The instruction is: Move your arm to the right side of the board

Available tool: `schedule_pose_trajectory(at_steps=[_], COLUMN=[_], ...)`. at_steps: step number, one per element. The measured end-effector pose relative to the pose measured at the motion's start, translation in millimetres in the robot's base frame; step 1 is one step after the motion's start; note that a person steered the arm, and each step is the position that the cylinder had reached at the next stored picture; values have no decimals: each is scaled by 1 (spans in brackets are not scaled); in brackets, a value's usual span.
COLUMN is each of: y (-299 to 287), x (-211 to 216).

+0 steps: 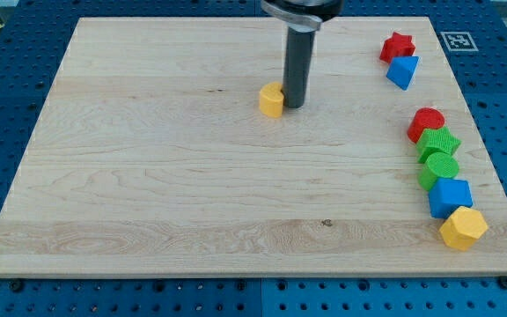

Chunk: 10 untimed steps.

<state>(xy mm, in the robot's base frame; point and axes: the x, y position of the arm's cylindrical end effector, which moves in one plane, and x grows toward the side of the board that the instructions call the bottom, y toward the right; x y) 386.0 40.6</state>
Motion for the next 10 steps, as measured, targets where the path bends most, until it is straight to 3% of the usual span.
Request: schedule_pose_trajectory(at_steps=[3, 5, 10], y=[-43, 13, 91], x=[0, 0, -8])
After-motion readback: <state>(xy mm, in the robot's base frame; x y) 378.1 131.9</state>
